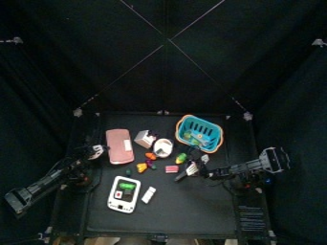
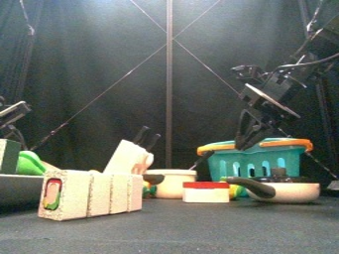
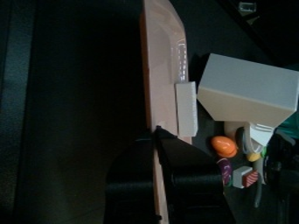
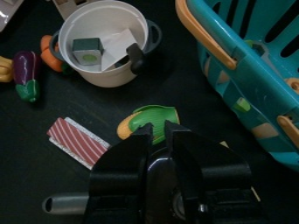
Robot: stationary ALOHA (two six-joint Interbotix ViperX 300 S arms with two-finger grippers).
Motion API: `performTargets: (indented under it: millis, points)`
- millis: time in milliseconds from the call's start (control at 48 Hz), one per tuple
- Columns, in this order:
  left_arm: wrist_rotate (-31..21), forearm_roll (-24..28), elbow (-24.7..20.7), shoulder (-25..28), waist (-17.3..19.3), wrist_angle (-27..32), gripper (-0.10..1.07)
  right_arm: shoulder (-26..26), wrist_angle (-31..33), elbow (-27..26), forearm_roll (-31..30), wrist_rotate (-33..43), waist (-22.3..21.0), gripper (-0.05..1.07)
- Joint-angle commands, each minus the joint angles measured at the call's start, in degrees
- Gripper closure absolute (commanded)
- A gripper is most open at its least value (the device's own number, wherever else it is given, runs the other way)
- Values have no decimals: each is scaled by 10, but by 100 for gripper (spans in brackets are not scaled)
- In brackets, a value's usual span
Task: Grab pink plate
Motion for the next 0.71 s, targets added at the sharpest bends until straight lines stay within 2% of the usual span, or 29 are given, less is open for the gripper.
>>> performTargets:
  millis: [0, 292, 688]
  points:
    - [2, -1, -18, 0, -2, -5, 68, -6, 1, -11, -2, 0, -3, 40]
    - [2, -3, -28, -1, -8, -4, 68, -5, 1, -11, -2, 0, -4, 40]
    - [2, -18, -57, -11, -65, 6, 68, -5, 0, -11, -2, 0, -4, 40]
